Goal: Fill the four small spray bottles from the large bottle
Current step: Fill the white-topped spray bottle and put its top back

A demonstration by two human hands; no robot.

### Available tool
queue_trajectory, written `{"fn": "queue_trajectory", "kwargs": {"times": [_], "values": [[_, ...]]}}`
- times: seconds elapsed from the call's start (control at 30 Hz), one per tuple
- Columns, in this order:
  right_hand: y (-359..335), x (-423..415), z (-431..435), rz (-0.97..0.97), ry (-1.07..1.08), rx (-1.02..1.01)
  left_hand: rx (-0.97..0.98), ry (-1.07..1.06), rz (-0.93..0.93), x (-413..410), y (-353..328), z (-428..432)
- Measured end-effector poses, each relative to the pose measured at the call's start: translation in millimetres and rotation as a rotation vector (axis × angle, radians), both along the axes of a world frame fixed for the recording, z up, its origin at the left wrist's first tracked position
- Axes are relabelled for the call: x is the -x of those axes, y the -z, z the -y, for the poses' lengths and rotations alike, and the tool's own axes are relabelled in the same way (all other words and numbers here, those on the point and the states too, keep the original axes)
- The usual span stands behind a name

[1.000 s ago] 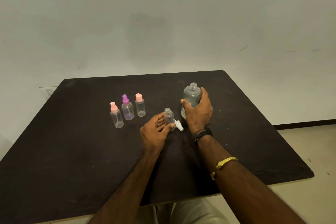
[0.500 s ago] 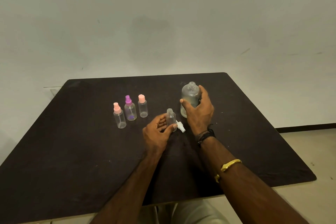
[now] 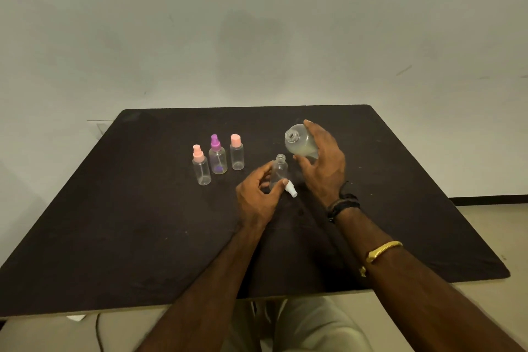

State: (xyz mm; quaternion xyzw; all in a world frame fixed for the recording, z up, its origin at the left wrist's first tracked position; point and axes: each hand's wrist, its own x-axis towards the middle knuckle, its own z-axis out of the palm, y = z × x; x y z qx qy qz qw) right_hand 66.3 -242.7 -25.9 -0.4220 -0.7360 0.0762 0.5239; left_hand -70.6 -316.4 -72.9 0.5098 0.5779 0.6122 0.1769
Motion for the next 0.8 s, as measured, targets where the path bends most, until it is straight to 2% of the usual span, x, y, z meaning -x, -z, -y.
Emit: {"fn": "queue_trajectory", "kwargs": {"times": [0.3, 0.8], "values": [[6.1, -14.3, -9.6, 0.222, -0.012, -0.102, -0.024, 0.005, -0.011, 0.7, 2.8, 0.0], [7.1, -21.9, -16.0, 0.332, 0.024, -0.225, -0.047, -0.002, -0.060, 1.8, 6.4, -0.8]]}}
